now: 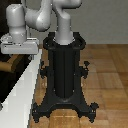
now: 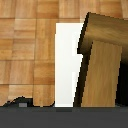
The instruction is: Open the door by pressing down and pulling on the handle.
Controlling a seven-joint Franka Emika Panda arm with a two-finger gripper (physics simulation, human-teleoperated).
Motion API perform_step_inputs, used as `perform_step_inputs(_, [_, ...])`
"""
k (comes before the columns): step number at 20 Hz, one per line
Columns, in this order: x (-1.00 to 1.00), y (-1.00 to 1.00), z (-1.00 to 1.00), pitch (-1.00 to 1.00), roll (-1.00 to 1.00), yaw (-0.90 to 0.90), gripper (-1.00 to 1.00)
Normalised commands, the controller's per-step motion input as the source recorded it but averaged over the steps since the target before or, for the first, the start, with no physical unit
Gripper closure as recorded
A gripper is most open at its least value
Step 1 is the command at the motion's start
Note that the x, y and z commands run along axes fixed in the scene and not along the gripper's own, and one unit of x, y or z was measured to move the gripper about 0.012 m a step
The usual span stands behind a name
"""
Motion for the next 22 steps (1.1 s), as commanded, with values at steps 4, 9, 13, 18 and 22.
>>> perform_step_inputs(4, [0.0, 0.0, 0.0, 0.0, 0.0, 0.0, 1.0])
perform_step_inputs(9, [0.0, 0.0, 0.0, 0.0, 0.0, 0.0, 1.0])
perform_step_inputs(13, [0.0, 0.0, 0.0, -0.04, 0.0, 0.0, 1.0])
perform_step_inputs(18, [0.0, 0.0, -0.4, -0.12, 0.0, 0.0, 1.0])
perform_step_inputs(22, [0.0, 0.0, -0.5, -0.11, 0.0, 0.0, 1.0])
